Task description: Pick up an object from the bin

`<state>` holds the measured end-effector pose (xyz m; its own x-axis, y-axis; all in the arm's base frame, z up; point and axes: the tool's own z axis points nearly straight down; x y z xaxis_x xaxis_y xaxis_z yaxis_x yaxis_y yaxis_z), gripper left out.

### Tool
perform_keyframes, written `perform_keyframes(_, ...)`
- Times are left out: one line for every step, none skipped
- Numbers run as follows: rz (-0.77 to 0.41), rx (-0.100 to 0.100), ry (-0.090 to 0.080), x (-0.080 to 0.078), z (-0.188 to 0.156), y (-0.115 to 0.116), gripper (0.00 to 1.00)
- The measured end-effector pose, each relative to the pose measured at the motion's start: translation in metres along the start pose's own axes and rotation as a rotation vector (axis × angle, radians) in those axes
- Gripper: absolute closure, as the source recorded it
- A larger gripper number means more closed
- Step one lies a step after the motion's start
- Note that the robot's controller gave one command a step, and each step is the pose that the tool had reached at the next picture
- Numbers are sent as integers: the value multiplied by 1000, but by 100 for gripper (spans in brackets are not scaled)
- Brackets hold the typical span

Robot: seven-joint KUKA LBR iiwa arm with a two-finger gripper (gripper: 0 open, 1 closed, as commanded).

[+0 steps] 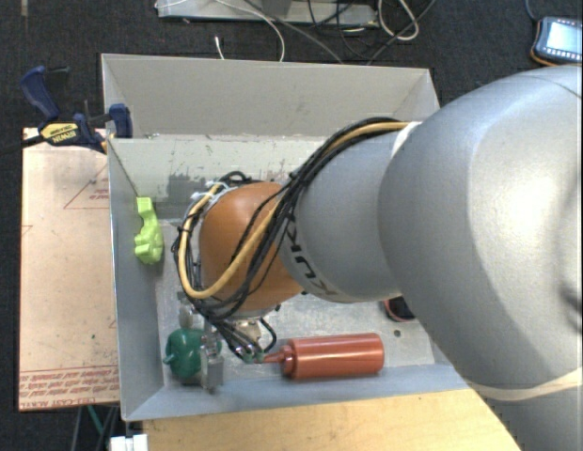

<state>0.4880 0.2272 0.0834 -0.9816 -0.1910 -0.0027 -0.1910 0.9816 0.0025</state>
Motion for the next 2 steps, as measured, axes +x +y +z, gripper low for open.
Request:
perform_keyframes(3,0,-6,-2,-33,7,0)
perform_keyframes(9,-3,-7,5,-16,9,0)
